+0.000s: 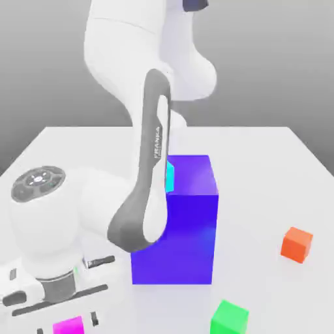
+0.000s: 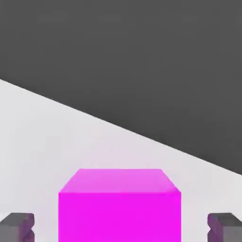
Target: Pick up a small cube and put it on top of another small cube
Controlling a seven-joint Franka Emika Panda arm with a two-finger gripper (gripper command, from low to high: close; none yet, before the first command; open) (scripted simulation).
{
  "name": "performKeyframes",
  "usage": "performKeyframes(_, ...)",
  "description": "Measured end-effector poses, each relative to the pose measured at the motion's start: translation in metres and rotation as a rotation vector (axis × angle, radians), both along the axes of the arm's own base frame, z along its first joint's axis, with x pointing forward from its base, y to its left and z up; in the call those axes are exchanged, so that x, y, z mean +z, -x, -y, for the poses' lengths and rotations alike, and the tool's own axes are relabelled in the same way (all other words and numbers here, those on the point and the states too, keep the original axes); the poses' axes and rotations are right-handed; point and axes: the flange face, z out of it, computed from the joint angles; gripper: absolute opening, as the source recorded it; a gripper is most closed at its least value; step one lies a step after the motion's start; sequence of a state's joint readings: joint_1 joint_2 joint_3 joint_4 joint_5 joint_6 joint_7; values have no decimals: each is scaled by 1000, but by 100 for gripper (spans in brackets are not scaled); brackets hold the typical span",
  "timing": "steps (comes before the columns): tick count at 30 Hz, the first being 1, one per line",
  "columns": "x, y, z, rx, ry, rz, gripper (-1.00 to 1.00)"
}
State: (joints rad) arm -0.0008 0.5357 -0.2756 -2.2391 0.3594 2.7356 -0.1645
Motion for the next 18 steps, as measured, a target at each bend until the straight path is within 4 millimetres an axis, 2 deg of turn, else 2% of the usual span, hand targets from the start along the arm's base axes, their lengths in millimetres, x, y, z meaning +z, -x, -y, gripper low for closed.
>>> performKeyframes(2,0,0,0,0,-1,-1,-100)
performKeyframes(3,-7,1,0,0,-1,-2,-100)
performKeyframes(4,-2,0,0,0,0,-1,-100)
performKeyframes(8,49,0,-3,7,-2,-2,-100)
performKeyframes(13,77,-10,-125,263,-15,-12,-100)
performKeyframes(16,92,-2,-201,430,-11,-10,-100)
performKeyframes(18,88,7,-251,544,-4,-5,-100)
